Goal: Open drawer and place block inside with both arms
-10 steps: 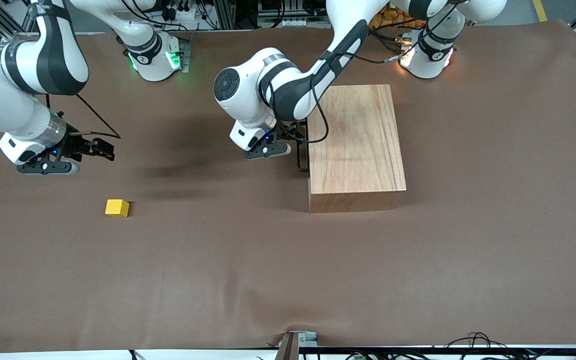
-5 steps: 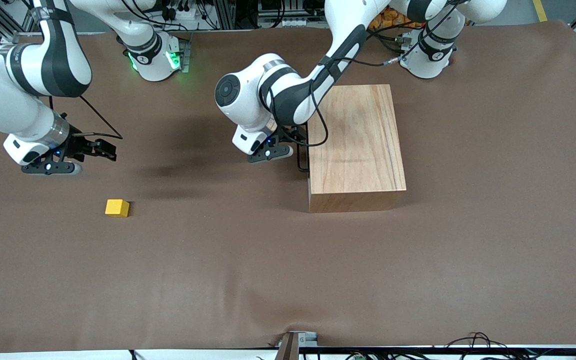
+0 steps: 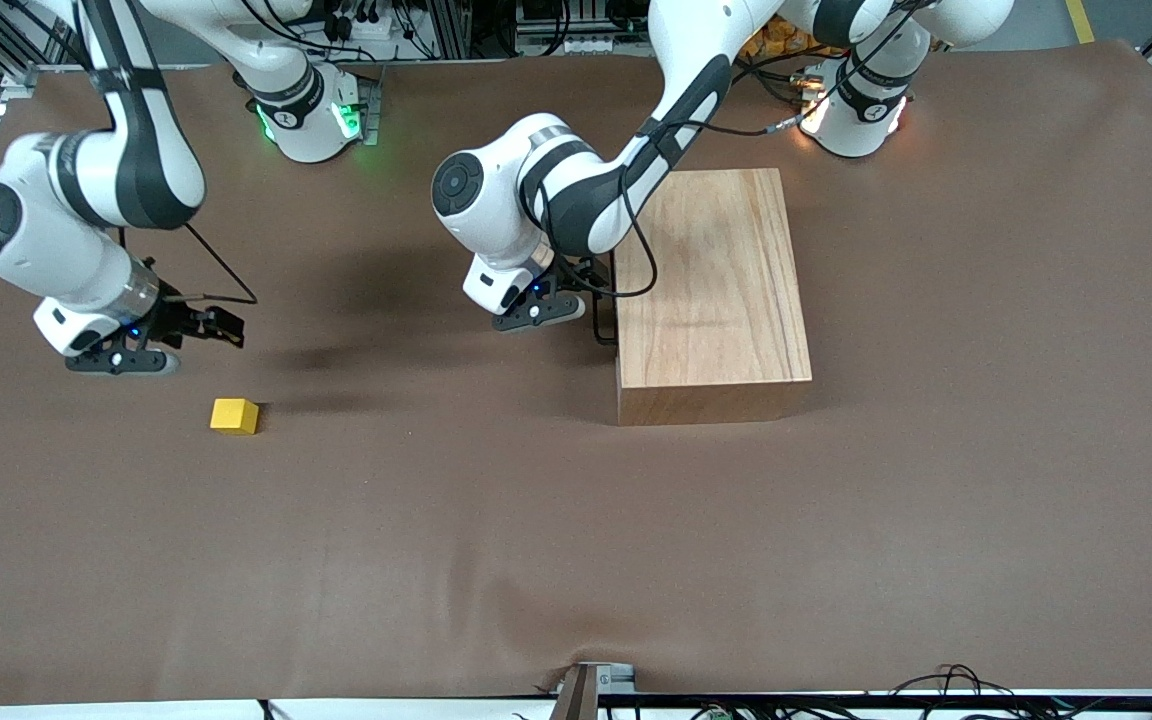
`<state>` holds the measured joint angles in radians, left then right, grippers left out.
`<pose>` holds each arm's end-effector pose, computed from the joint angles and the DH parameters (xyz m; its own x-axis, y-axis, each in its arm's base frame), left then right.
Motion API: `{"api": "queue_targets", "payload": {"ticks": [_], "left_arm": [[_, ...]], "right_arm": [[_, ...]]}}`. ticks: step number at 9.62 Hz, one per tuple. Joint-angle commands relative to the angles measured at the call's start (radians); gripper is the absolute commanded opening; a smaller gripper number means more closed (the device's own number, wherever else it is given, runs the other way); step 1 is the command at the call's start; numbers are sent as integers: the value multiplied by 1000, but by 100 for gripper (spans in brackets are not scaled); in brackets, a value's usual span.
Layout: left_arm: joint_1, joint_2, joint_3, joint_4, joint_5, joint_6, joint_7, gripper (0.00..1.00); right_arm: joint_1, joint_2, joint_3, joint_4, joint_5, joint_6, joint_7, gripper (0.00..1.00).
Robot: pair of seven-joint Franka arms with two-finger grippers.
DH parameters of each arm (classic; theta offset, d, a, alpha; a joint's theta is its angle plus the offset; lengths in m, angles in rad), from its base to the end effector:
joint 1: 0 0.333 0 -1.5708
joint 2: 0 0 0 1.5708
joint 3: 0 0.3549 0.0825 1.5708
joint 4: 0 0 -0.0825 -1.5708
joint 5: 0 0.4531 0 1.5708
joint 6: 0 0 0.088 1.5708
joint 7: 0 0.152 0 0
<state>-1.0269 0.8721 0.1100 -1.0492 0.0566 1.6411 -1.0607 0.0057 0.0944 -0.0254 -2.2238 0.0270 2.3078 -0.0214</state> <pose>0.4861 -0.6625 0.2533 0.9942 0.1066 -0.0139 0.0973 -0.9473 -0.3052 0.5903 -0.0103 0.2782 0.9998 -0.0164 -0.0101 -0.0165 -0.9997 -0.0176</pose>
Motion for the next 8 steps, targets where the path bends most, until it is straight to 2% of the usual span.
{"api": "queue_targets", "payload": {"ticks": [1,6,8], "left_arm": [[-2,27,7,29,-15,22,-16,100],[1,33,7,31,-15,84,-22,100],[1,27,0,34,-17,117,-25,100]], "right_arm": [[-16,88,4,-11,-2,128,-12,100],[-53,316,5,-33,-2,494,-14,100],[-47,331,5,-30,-2,504,-14,100]]}}
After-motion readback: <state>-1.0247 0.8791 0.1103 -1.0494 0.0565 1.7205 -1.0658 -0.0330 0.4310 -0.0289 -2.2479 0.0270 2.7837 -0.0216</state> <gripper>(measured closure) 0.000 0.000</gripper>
